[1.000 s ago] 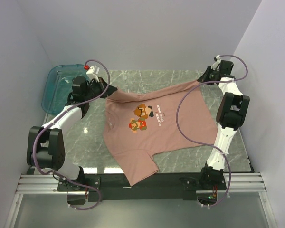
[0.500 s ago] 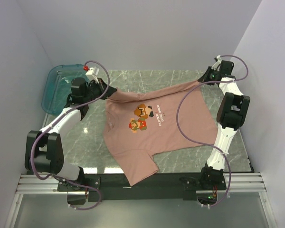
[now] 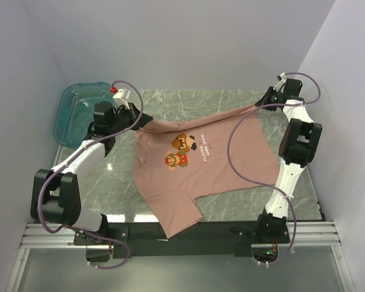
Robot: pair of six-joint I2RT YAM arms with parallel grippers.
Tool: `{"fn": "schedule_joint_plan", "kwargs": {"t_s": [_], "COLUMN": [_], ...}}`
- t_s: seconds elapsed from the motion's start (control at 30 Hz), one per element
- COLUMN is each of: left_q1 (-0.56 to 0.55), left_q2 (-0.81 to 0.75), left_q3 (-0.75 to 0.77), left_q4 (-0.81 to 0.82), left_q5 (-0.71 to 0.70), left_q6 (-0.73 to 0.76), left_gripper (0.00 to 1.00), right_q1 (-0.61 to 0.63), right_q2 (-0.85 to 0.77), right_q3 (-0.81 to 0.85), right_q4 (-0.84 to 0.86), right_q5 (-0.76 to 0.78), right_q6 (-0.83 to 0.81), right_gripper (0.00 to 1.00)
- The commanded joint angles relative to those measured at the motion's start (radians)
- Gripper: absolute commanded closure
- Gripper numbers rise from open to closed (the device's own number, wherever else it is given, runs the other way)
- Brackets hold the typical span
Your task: Fold and stack the t-shirts
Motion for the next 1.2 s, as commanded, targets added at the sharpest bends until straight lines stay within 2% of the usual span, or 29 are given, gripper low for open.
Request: {"fn": "schedule_joint_plan", "kwargs": {"t_s": [0.0,0.13,0.23,0.27,0.4,0.43,0.53,1.17], "left_q1": [-0.012,-0.026,-0.038,-0.038,-0.046,-0.049,-0.051,-0.064], "left_q2": [-0.044,-0.055,-0.066,-0.069,-0.080,-0.080,-0.086,-0.127], "left_q3": [-0.009,-0.023,-0.037,-0.043,-0.054,-0.054,-0.058,-0.078], "left_q4": [0.016,0.008,0.006,0.003,-0.006,-0.013,-0.023,-0.063], "left_q5": [0.013,0.009,0.006,0.004,0.001,0.000,-0.005,0.007], "left_q6": [0.002,-0.001,-0.006,-0.006,-0.009,-0.007,-0.006,0.005], "left_gripper": [0.99,1.00,0.99,0.99,1.00,0.99,0.99,0.99], "right_q1": [-0.026,-0.035,-0.043,-0.046,-0.058,-0.061,-0.063,-0.083], "right_q2": [0.018,0.018,0.016,0.015,-0.001,-0.008,-0.019,-0.103], "right_q3": [0.029,0.019,0.015,0.010,-0.008,-0.011,-0.020,-0.134], "right_q4": [-0.007,-0.019,-0.037,-0.042,-0.059,-0.063,-0.079,-0.074], "right_q5": [-0.020,-0.028,-0.035,-0.035,-0.040,-0.035,-0.034,-0.120], "right_q6": [0.021,0.024,0.018,0.018,0.009,0.006,-0.016,-0.082], "right_gripper": [0.95,0.90,0.82,0.76,0.61,0.54,0.46,0.46]}}
